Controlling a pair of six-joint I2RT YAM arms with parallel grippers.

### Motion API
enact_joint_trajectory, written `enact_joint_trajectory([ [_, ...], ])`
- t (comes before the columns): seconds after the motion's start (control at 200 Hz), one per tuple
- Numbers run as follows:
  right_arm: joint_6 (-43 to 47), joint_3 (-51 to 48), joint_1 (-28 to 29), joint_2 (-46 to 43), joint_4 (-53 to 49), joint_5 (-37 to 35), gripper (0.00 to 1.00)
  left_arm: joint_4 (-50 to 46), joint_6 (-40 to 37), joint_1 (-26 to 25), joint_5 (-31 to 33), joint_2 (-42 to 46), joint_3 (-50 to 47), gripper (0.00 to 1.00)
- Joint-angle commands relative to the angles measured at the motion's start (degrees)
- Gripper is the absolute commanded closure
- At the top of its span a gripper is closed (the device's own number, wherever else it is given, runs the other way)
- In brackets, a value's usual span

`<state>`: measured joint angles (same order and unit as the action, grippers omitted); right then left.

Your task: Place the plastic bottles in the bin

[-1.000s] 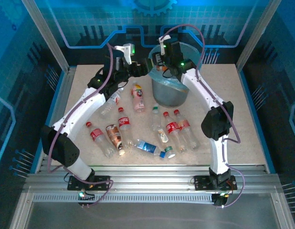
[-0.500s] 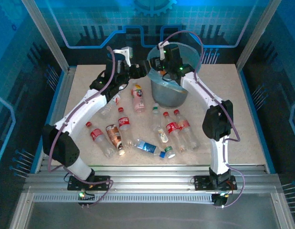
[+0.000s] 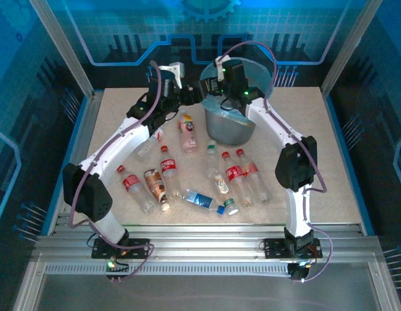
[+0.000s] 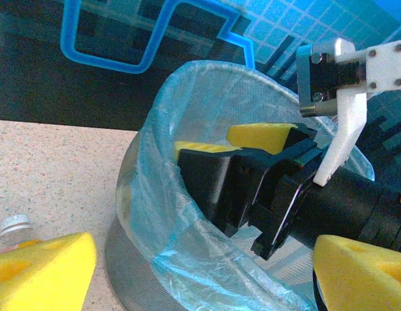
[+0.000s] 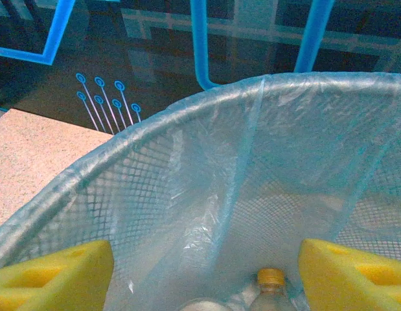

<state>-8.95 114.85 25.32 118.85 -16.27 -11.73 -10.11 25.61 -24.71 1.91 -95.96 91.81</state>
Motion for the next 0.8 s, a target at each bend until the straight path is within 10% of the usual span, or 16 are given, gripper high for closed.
enact_joint_trajectory([
  [0.0, 0.1, 2.5, 0.0, -2.9, 0.0, -1.1, 0.24, -0.7, 0.8, -0.4, -0.1, -0.7, 2.7, 0.12],
  [0.79, 1.1, 4.2, -0.2, -8.4, -7.8, -1.4, 0.25, -3.8, 0.5, -1.7, -0.9, -0.1, 6.7, 0.12],
])
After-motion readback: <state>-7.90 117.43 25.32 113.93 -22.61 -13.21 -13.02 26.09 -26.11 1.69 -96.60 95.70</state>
